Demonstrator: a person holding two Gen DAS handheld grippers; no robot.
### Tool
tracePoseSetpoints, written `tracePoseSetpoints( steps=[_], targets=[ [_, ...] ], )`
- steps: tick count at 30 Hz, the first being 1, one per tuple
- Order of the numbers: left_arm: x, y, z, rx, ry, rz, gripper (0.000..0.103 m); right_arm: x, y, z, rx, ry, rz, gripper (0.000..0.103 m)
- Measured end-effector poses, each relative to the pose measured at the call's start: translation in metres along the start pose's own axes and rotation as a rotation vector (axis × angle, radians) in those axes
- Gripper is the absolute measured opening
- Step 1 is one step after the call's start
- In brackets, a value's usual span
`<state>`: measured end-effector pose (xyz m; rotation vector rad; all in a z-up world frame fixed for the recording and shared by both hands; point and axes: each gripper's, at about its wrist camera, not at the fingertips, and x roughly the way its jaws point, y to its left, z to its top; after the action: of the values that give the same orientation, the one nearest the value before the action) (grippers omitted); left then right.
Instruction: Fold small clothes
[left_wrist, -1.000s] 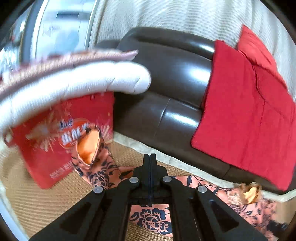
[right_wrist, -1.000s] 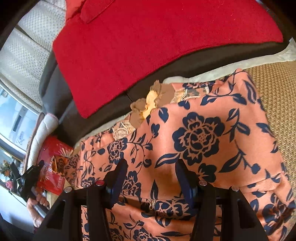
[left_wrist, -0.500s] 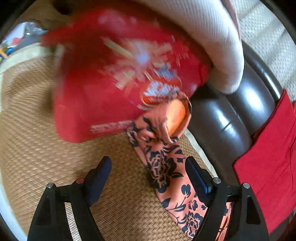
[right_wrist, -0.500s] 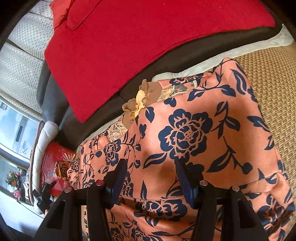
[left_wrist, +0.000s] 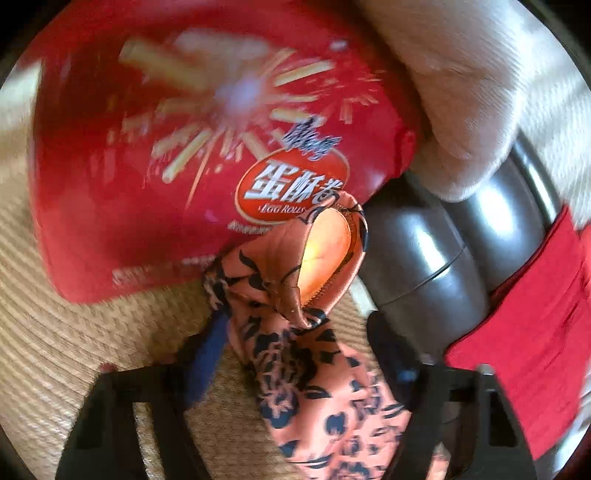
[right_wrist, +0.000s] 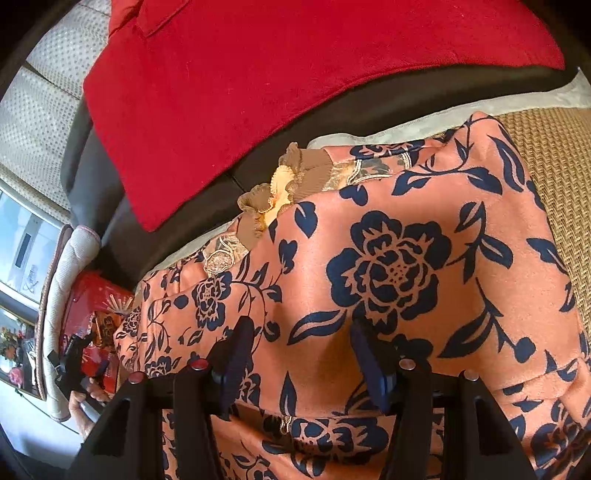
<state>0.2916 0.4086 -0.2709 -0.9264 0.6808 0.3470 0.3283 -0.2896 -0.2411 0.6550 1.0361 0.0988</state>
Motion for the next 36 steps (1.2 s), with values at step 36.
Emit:
tracePoseSetpoints(
  steps=[36],
  targets=[
    [-0.074,-0.284,-0.306,0.736,0.619,-0.568,0.028,-0.064,-0.034,0.013,0.119,-0.172,0.147,0.061]
  ],
)
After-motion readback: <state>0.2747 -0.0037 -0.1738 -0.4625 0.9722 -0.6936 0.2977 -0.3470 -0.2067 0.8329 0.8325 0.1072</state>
